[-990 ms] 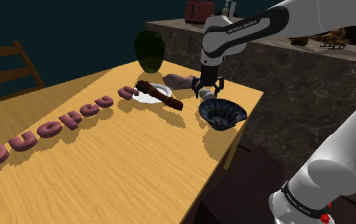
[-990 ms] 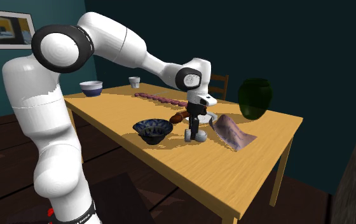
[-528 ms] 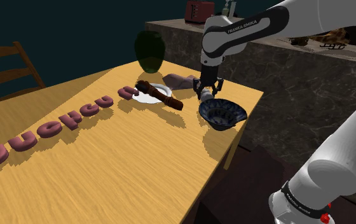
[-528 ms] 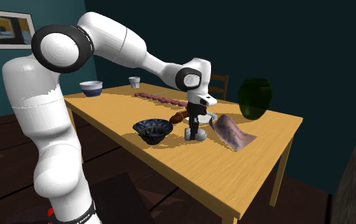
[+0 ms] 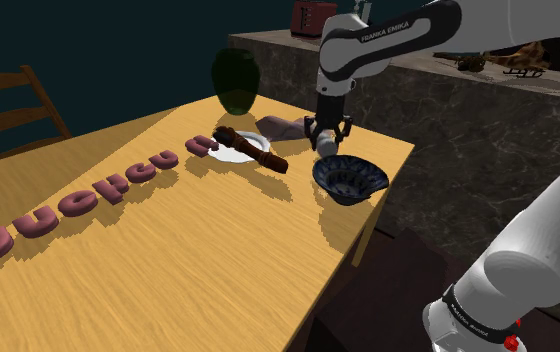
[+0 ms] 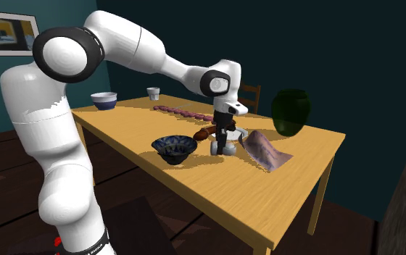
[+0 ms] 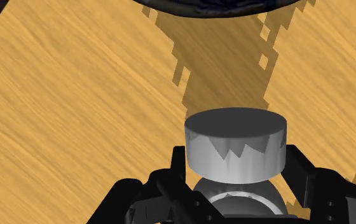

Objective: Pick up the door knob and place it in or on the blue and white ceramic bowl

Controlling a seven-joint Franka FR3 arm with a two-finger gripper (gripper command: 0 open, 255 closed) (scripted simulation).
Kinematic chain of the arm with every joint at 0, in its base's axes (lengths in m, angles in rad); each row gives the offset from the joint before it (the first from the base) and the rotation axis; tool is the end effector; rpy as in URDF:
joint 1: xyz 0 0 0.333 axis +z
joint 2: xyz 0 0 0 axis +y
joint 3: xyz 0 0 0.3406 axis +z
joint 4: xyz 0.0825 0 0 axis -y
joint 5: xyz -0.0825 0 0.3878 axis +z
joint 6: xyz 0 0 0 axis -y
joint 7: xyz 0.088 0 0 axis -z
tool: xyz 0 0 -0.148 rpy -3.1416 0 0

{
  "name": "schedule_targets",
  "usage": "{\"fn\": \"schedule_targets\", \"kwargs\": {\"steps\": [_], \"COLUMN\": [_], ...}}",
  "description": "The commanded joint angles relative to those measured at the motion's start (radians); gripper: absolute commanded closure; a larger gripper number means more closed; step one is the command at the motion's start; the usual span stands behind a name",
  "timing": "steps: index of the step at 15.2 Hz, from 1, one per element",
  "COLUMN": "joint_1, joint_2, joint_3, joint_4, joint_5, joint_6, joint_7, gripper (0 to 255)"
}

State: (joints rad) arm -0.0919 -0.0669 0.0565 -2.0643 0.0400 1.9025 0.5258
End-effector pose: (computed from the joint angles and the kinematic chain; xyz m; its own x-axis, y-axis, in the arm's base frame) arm 0.5202 -0.0136 0.4373 0.8339 -0.5431 -0.0986 -0.5440 -0.8388 0.0195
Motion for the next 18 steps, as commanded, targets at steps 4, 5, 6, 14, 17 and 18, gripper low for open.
{"fn": "schedule_targets", "kwargs": {"steps": [4,5,6,14,17,18], "joint_1": [-0.001,-0.001,-0.001,-0.001,-0.002,-0.002], "joint_2": [-0.016,-0.018,-0.020,-0.029,-0.029,-0.029], "joint_3": [-0.001,-0.001,-0.001,-0.002,-0.002,-0.002], "joint_4": [0.049,0.060,0.071,0.169,0.209,0.223], "joint_5": [0.000,0.000,0.000,-0.001,-0.001,-0.001], "joint_6": [-0.065,-0.078,-0.092,-0.198,-0.239,-0.252], "joint_7": [0.001,0.001,0.001,0.004,0.005,0.006], "gripper": [255,255,255,255,255,255]}}
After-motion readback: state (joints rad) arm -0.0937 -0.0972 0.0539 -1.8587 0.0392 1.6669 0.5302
